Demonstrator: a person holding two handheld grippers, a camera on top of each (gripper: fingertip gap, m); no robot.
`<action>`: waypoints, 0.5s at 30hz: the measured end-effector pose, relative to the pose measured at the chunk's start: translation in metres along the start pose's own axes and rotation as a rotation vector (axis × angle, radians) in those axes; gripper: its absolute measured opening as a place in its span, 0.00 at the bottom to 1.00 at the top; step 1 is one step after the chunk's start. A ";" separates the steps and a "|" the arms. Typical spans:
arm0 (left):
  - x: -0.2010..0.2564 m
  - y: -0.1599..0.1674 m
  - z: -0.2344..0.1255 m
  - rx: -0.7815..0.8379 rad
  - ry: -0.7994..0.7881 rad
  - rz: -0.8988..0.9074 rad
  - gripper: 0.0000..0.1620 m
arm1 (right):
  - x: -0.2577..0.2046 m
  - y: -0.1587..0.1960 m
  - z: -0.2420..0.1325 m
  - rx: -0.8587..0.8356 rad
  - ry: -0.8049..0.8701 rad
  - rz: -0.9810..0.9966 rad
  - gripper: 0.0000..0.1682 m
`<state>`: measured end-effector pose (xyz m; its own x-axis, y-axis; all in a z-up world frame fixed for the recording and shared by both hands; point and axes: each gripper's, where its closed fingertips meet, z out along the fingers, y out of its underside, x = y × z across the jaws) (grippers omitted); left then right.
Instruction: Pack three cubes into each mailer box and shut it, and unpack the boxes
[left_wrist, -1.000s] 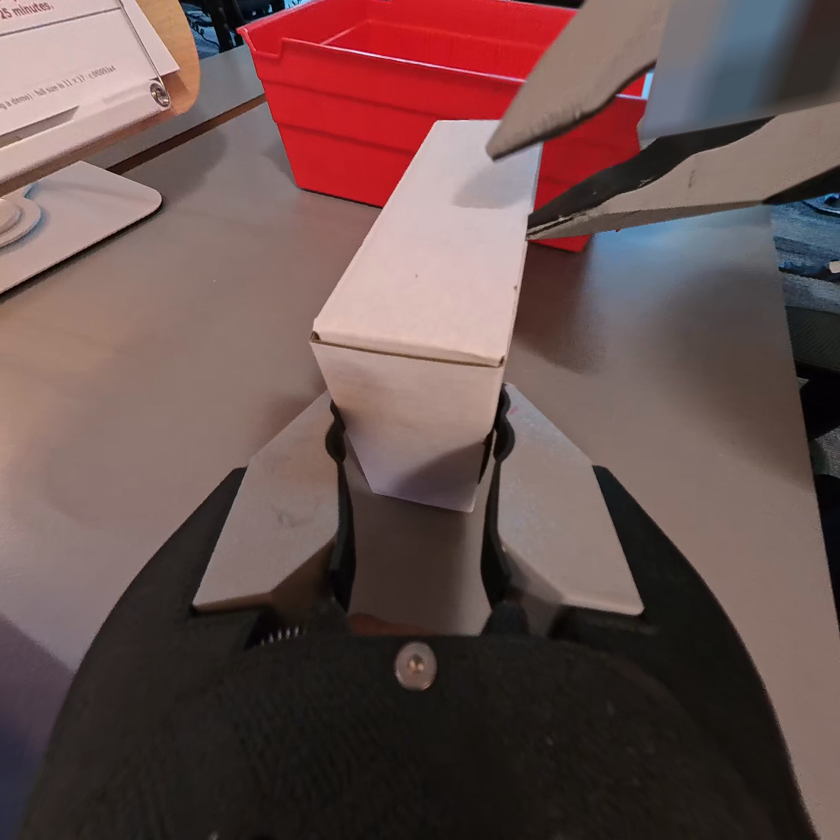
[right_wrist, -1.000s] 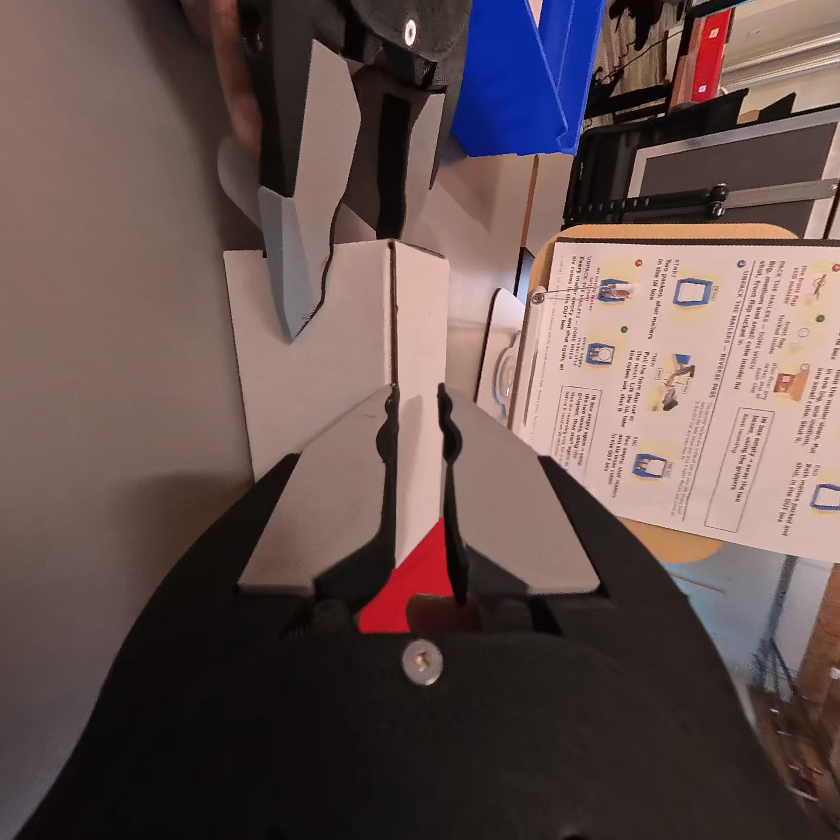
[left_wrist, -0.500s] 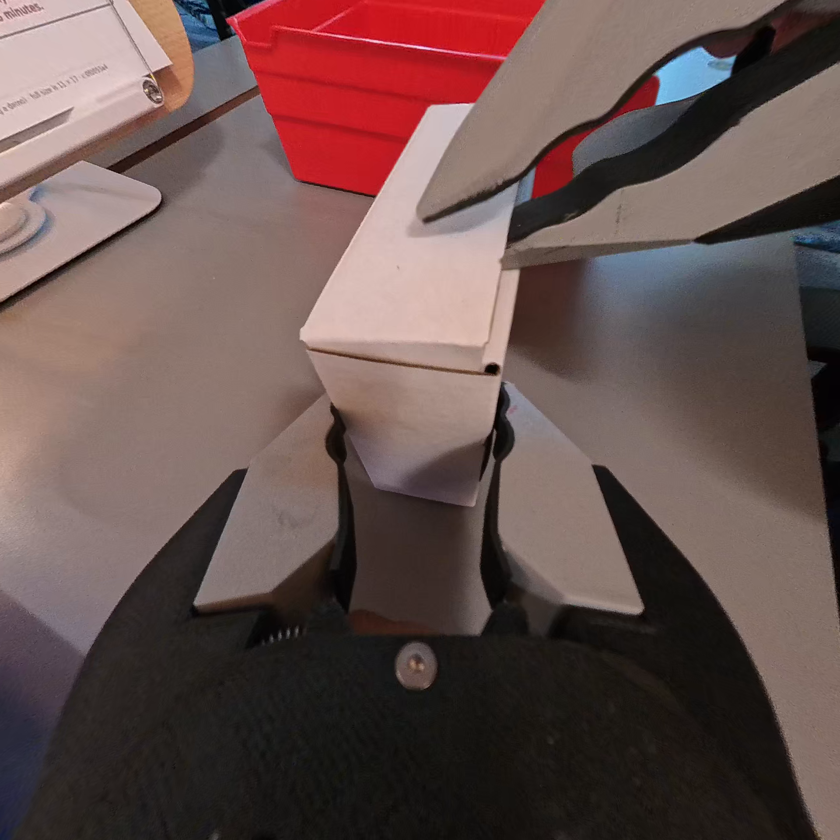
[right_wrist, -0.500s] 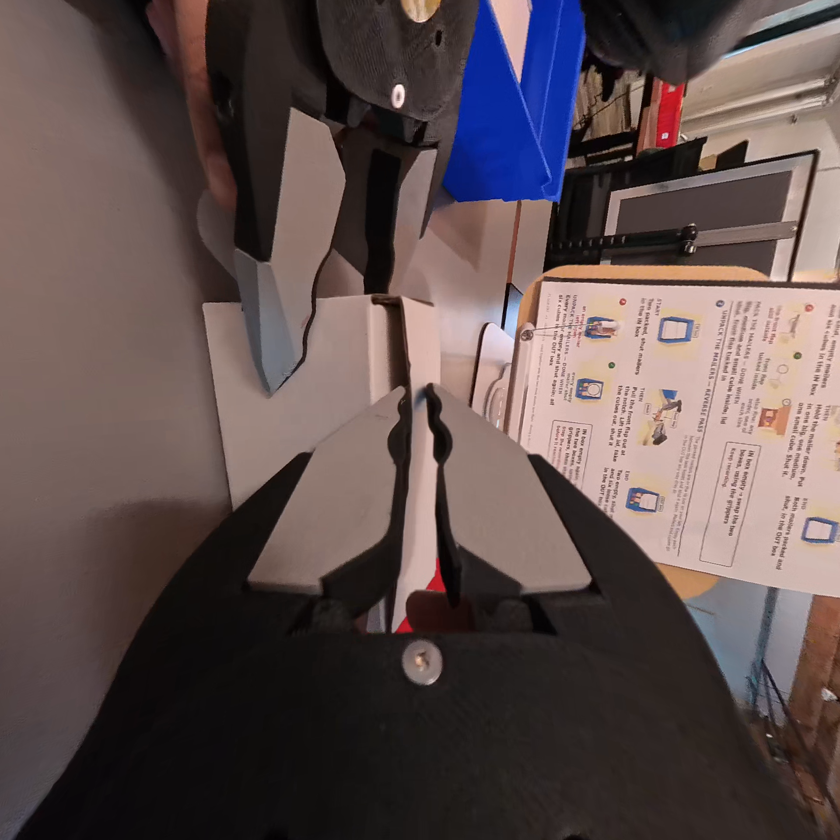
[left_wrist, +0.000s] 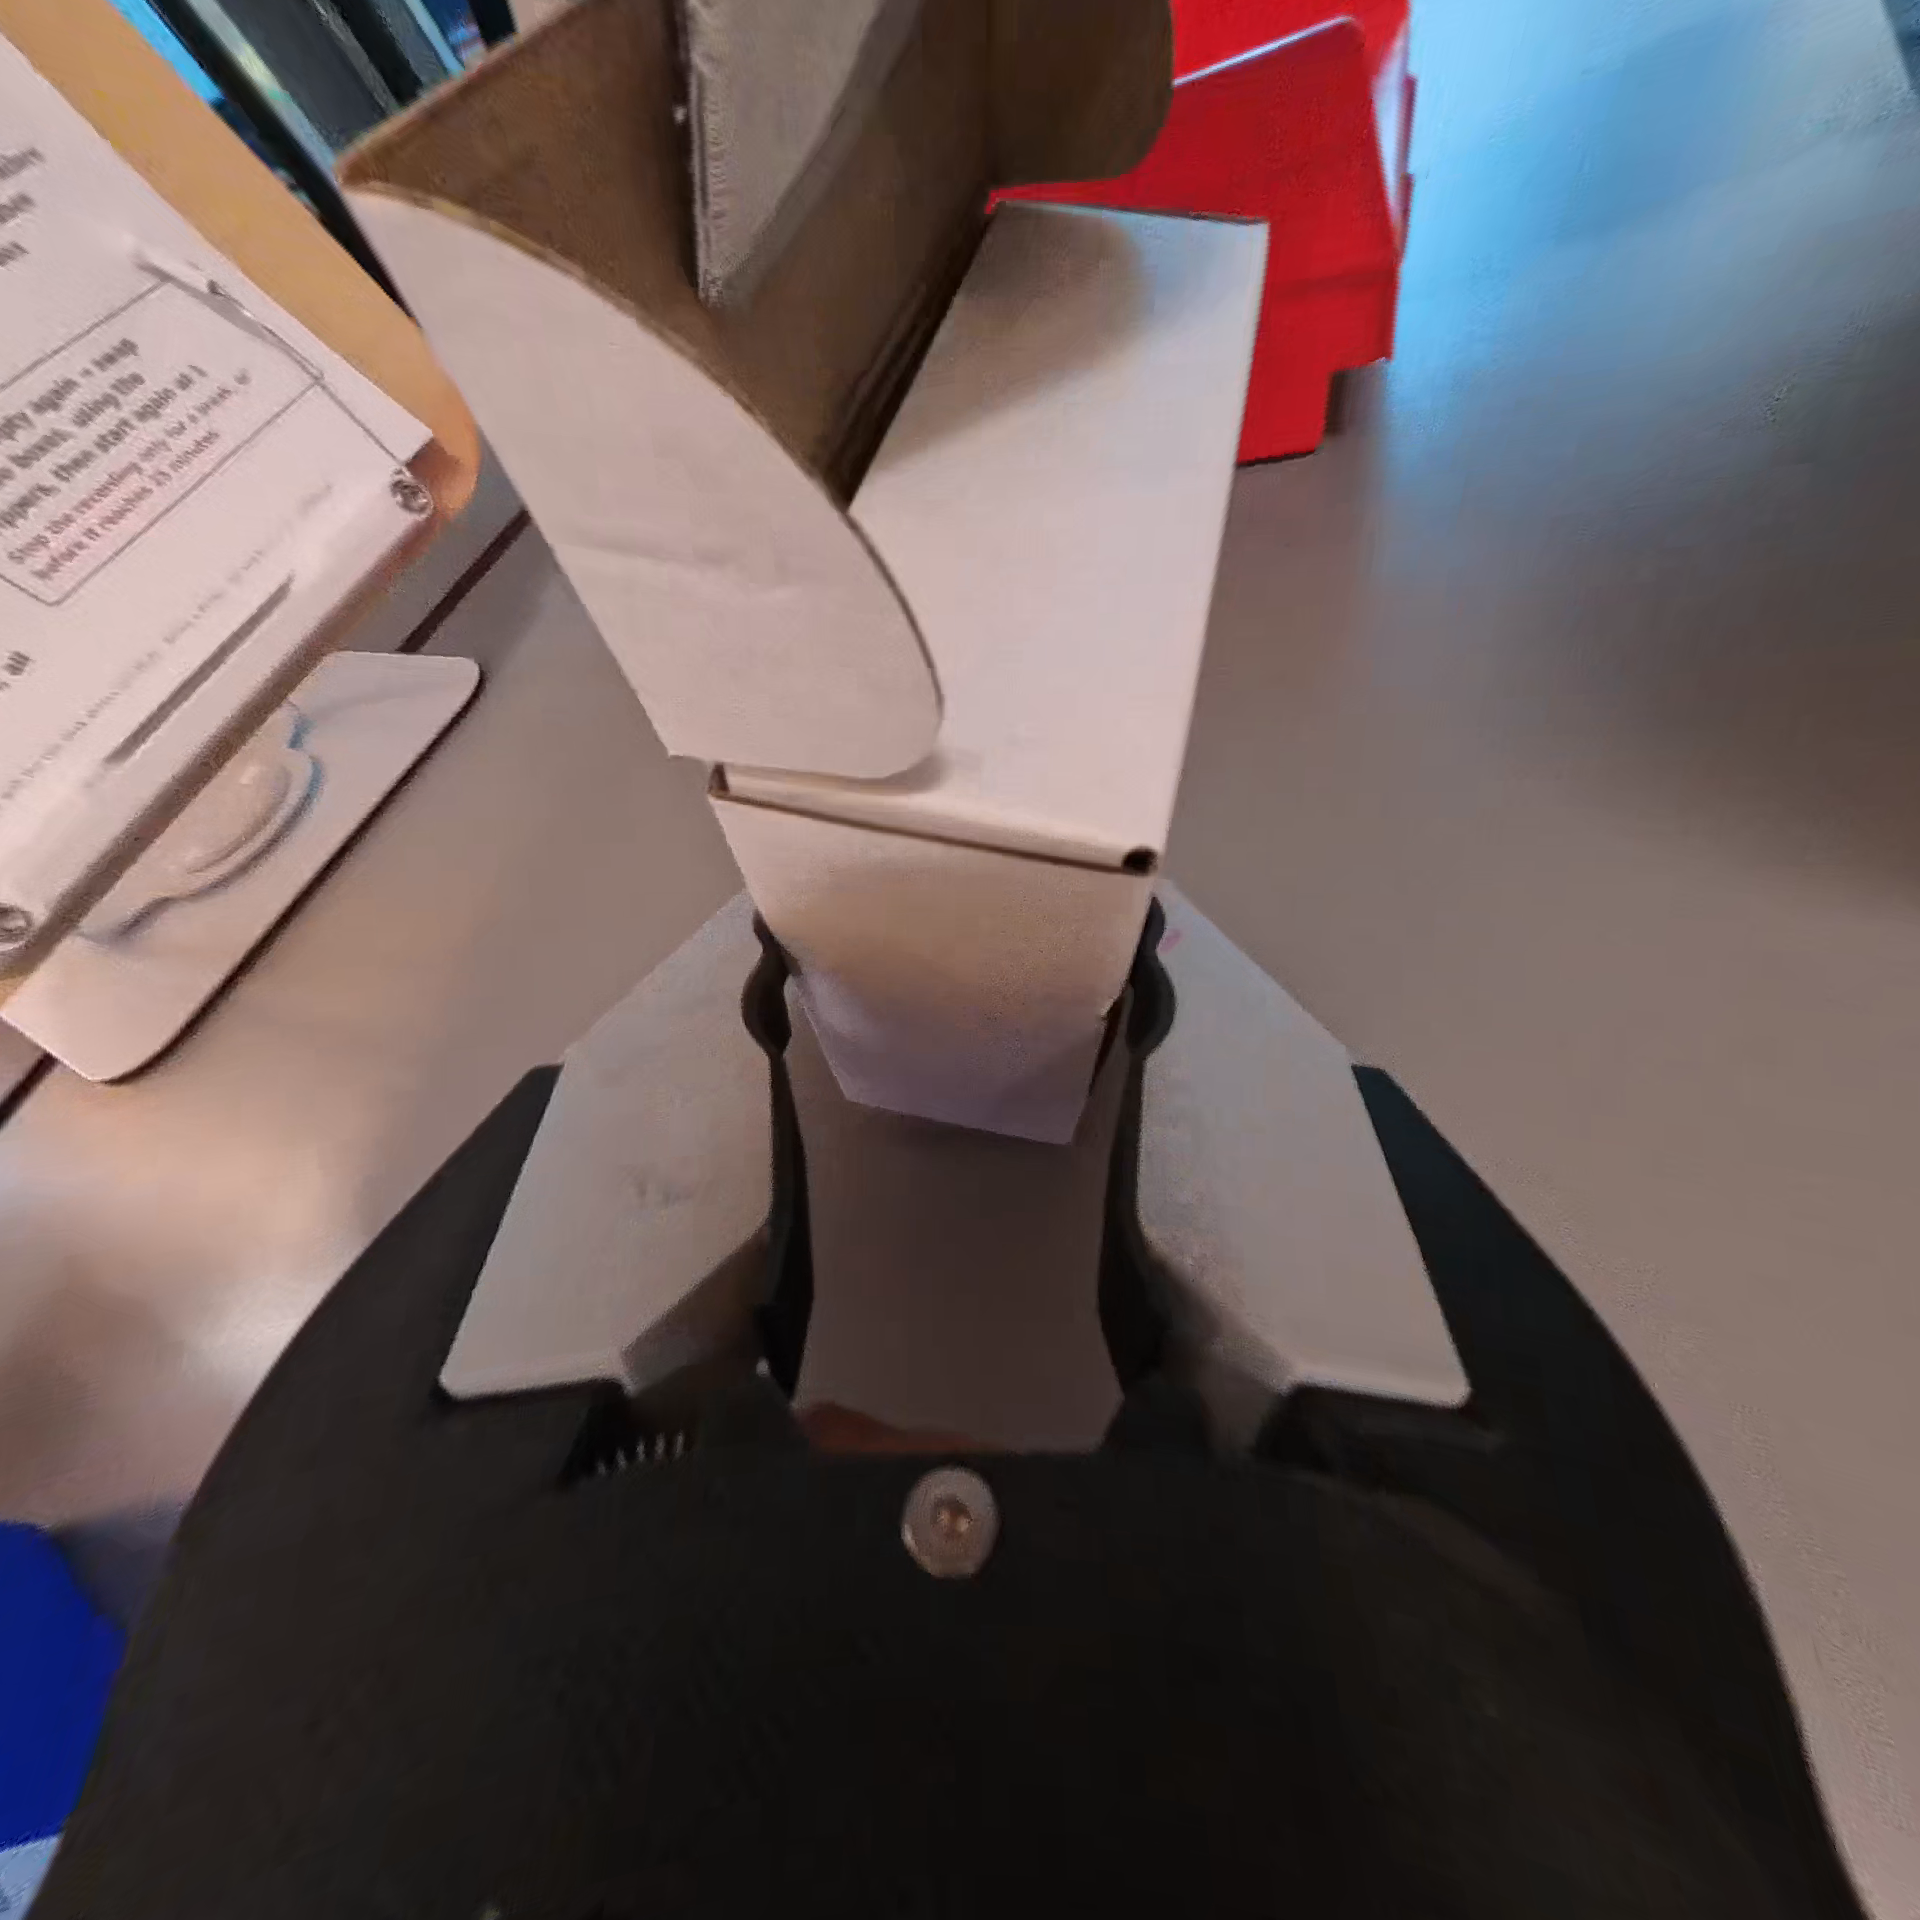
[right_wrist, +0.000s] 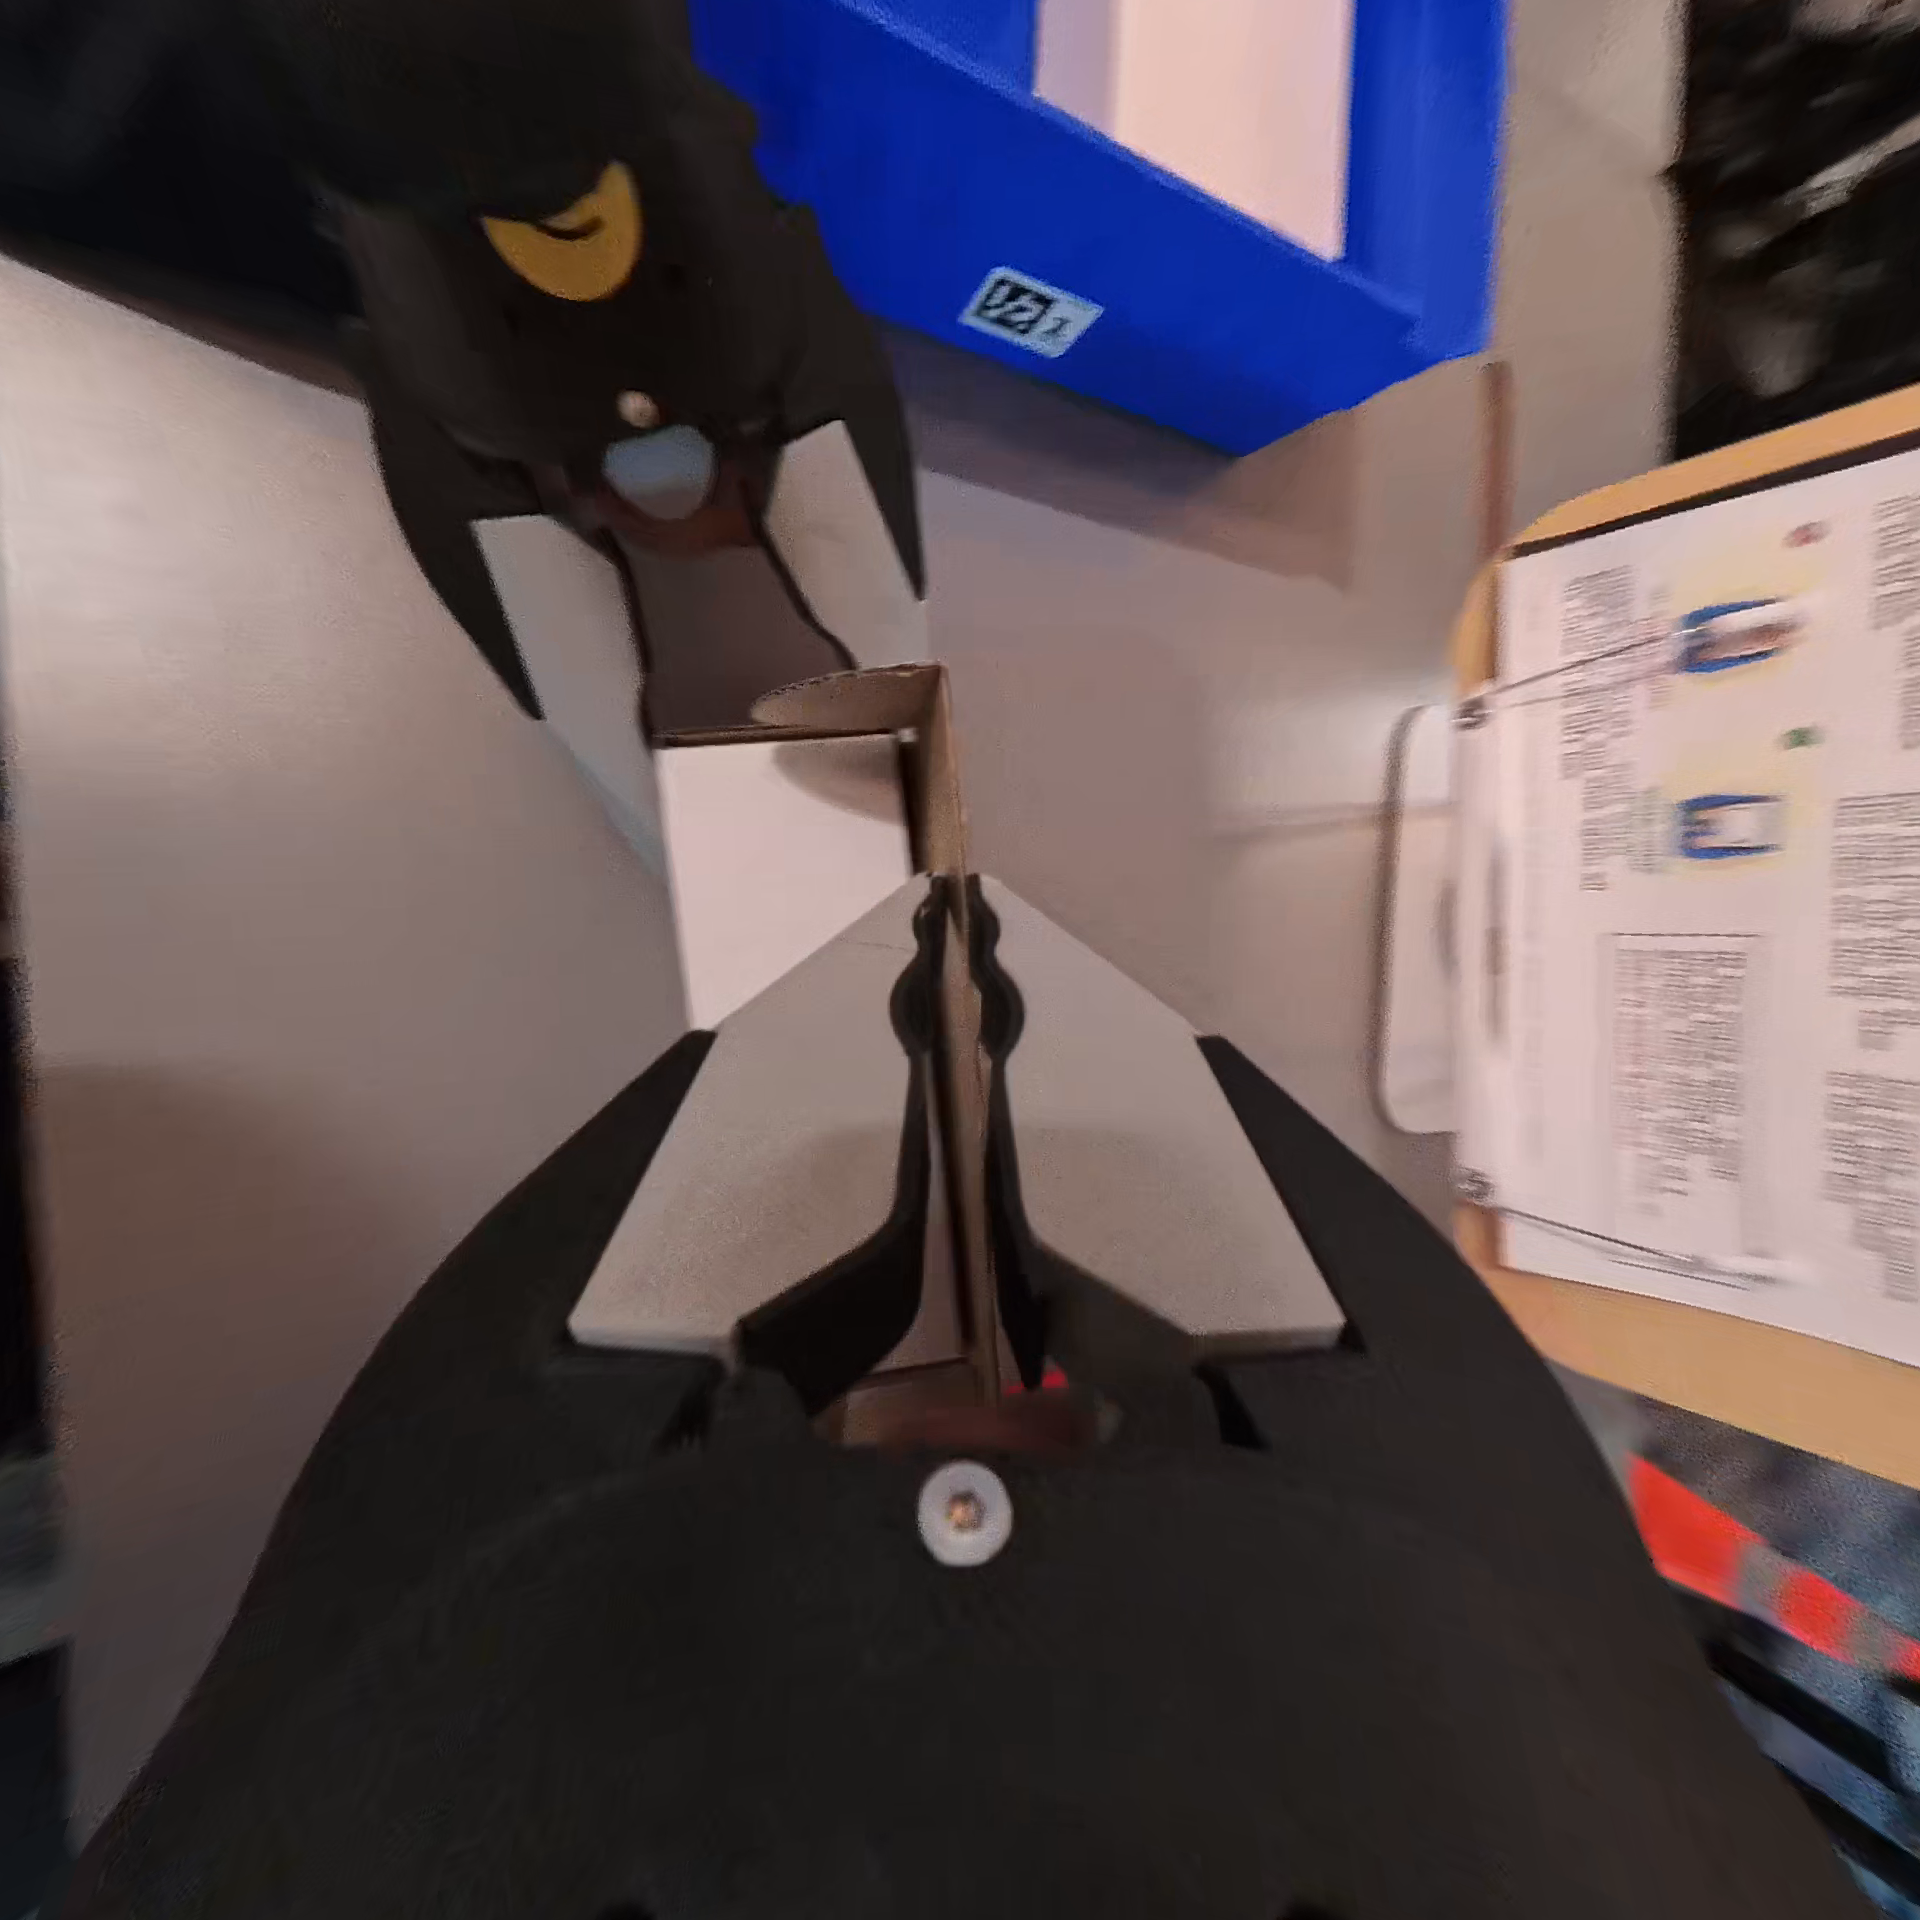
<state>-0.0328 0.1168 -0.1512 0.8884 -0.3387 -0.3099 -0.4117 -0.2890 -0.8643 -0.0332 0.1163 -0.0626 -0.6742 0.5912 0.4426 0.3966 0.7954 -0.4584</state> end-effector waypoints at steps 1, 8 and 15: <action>0.001 -0.001 0.002 -0.001 0.001 -0.029 0.40 | -0.003 0.003 0.000 -0.004 -0.040 0.023 0.00; 0.002 -0.002 0.006 0.010 0.020 -0.074 0.40 | 0.007 0.037 -0.003 -0.096 0.068 0.030 0.10; 0.001 -0.002 0.005 0.019 0.002 -0.034 0.41 | -0.001 0.072 -0.006 -0.123 0.008 0.161 0.00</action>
<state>-0.0302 0.1218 -0.1516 0.9016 -0.3303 -0.2794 -0.3771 -0.2835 -0.8817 -0.0003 0.1737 -0.0911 -0.5909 0.7130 0.3775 0.5725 0.7003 -0.4264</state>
